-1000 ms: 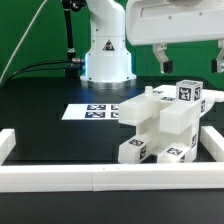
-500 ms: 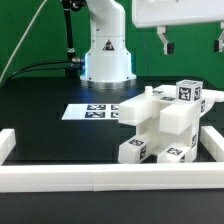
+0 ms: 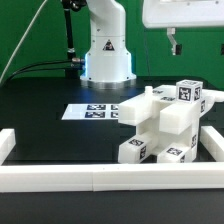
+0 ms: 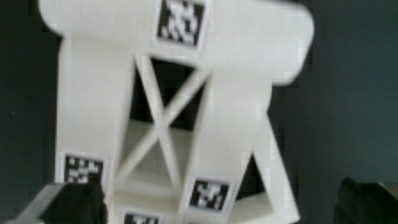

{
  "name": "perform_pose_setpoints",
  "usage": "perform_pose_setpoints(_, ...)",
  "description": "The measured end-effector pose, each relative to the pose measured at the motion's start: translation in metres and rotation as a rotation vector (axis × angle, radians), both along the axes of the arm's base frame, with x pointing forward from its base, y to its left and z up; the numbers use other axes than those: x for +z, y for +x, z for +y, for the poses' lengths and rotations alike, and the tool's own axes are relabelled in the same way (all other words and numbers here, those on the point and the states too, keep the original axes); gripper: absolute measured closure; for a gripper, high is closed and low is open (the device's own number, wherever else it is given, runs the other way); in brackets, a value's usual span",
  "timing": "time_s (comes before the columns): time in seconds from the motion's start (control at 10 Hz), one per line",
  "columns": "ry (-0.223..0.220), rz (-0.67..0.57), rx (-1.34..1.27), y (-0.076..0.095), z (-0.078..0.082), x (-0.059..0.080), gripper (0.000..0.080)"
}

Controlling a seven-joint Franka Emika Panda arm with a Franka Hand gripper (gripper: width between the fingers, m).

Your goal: Assemble chair

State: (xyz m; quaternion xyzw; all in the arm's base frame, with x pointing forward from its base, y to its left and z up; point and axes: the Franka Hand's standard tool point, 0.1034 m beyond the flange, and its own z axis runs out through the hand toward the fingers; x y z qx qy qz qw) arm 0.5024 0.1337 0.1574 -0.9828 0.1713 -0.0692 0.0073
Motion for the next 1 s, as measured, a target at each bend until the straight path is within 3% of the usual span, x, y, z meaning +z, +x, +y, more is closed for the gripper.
perform_pose_setpoints(0.2, 0.008, -0.026, 0.037, -0.025, -0.009, -0.01, 0.015)
perform_pose_setpoints(0.6, 0.001, -0.021, 0.073, -0.022, -0.007, -0.009, 0.015)
perform_pose_setpoints(0.8, 0.033, 0.026, 0.167, -0.05, -0.019, -0.015, 0.015)
perform_pose_setpoints(1.0, 0.029, 0.035, 0.193, -0.064, -0.025, -0.026, 0.015)
